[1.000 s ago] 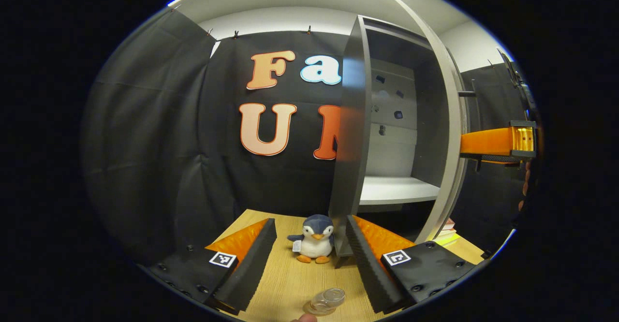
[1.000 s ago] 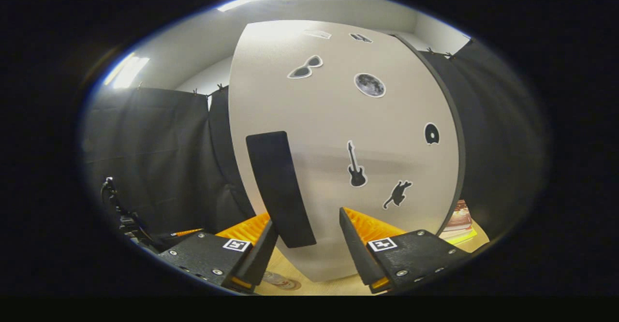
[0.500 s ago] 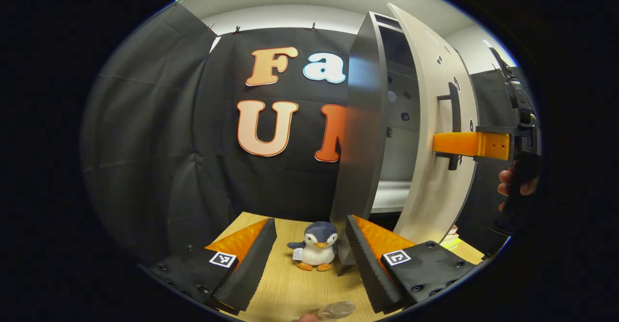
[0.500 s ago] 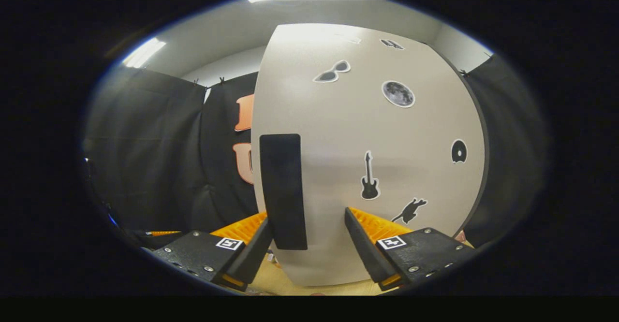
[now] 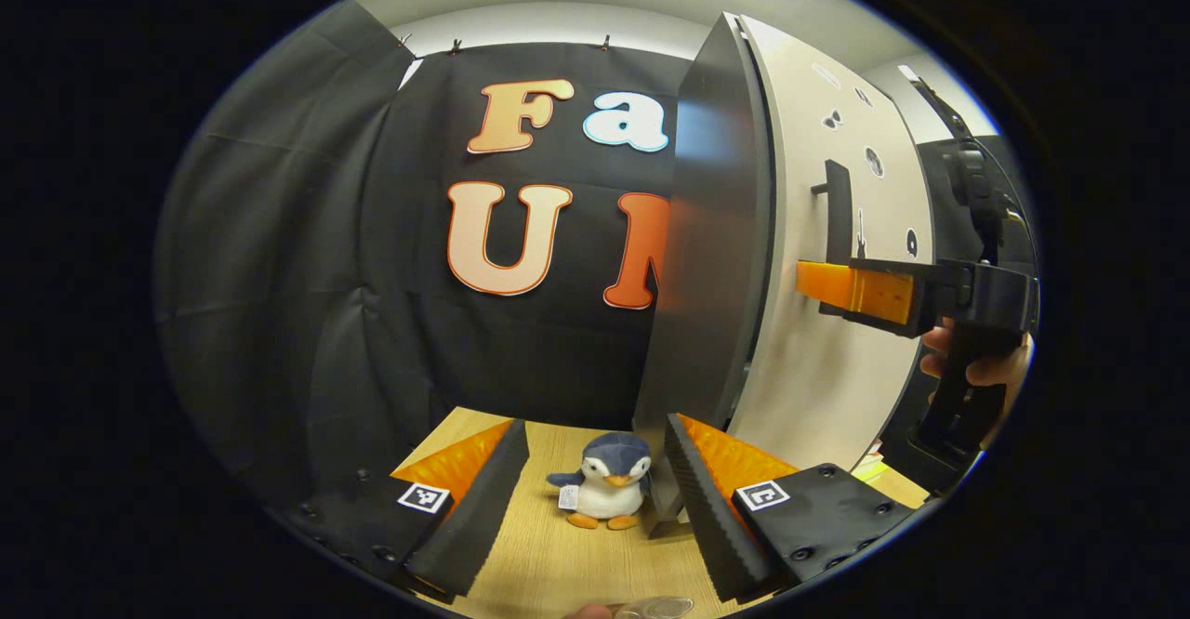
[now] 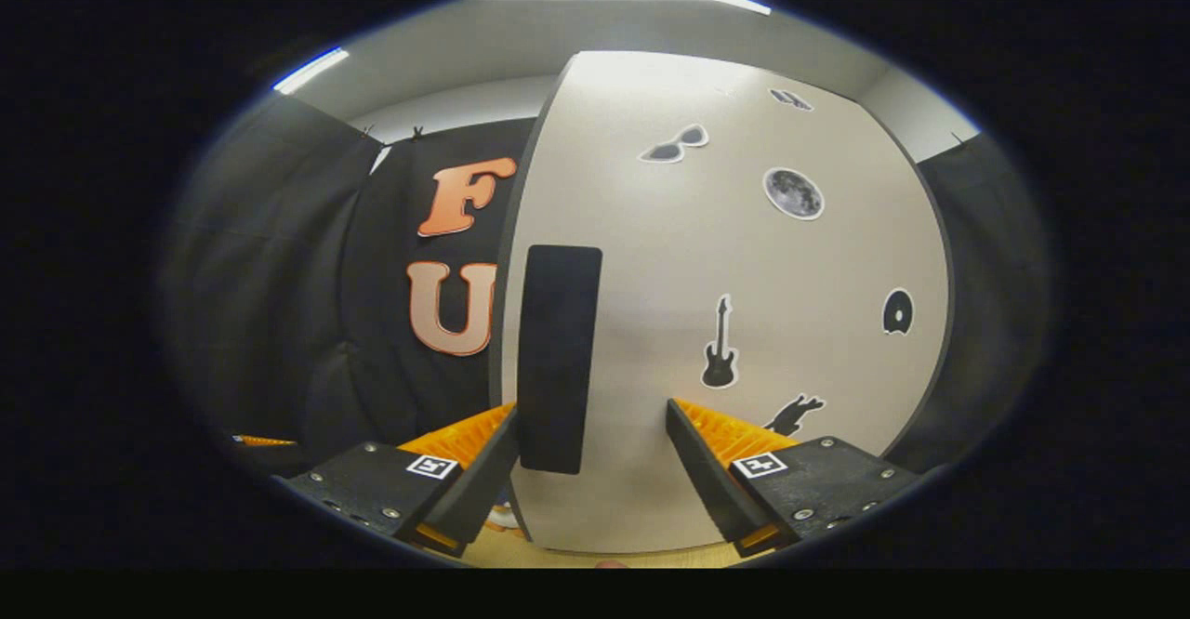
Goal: Open the cabinet door with the right hand, grasp the bottle in the cabinet with the left hand and place it on the coaster, then close the cabinet door with the right hand.
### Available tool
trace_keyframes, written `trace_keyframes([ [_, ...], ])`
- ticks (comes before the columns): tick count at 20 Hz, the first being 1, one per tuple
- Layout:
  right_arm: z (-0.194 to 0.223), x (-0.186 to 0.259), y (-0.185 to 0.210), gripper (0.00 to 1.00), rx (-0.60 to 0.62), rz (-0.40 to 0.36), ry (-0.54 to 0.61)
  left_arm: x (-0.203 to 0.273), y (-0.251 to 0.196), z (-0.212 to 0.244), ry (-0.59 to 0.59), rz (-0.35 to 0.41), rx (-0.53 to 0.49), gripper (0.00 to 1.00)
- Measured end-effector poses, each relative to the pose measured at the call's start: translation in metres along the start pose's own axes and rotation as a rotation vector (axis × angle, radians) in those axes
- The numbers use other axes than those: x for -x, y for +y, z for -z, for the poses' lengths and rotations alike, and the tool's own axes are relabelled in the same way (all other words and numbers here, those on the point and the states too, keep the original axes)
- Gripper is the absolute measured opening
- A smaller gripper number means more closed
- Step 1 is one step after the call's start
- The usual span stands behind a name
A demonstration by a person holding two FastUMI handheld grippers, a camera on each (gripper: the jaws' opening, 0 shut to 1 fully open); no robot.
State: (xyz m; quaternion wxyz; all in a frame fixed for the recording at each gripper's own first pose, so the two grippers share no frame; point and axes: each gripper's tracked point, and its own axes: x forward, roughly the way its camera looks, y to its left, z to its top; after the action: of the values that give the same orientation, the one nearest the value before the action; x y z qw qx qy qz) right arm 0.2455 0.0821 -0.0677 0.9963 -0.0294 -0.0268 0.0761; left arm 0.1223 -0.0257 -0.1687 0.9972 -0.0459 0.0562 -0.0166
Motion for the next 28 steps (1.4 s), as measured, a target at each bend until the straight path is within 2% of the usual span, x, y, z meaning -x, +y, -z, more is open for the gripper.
trace_keyframes([
  [3, 0.002, -0.006, -0.003, 0.92, -0.005, 0.022, 0.006, -0.007, -0.002, 0.000, 0.005, 0.014, 0.006, 0.99],
  [4, 0.001, -0.007, -0.003, 0.94, -0.010, 0.034, 0.005, -0.008, -0.003, 0.000, 0.007, 0.018, 0.007, 0.96],
  [10, 0.002, -0.014, -0.004, 0.94, -0.057, 0.106, 0.015, -0.013, -0.005, 0.000, 0.017, 0.038, 0.020, 0.99],
  [14, 0.002, -0.017, -0.005, 0.95, -0.072, 0.116, -0.008, -0.007, -0.009, -0.005, 0.006, 0.044, 0.023, 0.97],
  [16, 0.005, -0.011, -0.007, 0.94, -0.070, 0.106, 0.022, -0.001, -0.012, -0.010, 0.002, 0.037, 0.019, 0.99],
  [18, -0.002, 0.008, -0.007, 0.93, -0.083, 0.086, 0.009, 0.007, -0.017, -0.023, -0.018, 0.024, 0.012, 0.94],
  [19, -0.007, 0.021, -0.008, 0.95, -0.081, 0.070, -0.008, 0.013, -0.023, -0.027, -0.025, 0.022, 0.006, 0.99],
  [20, -0.011, 0.035, -0.016, 0.96, -0.065, 0.078, -0.019, 0.019, -0.030, -0.031, -0.029, 0.020, -0.001, 0.97],
  [22, -0.017, 0.069, -0.030, 0.95, -0.047, 0.084, -0.018, 0.035, -0.048, -0.040, -0.042, 0.021, -0.017, 0.99],
  [25, -0.025, 0.121, -0.053, 0.95, -0.057, 0.081, -0.014, 0.061, -0.076, -0.055, -0.060, 0.017, -0.052, 0.97],
  [28, -0.025, 0.169, -0.081, 0.95, -0.048, 0.097, -0.004, 0.087, -0.107, -0.065, -0.069, 0.029, -0.046, 0.94],
])
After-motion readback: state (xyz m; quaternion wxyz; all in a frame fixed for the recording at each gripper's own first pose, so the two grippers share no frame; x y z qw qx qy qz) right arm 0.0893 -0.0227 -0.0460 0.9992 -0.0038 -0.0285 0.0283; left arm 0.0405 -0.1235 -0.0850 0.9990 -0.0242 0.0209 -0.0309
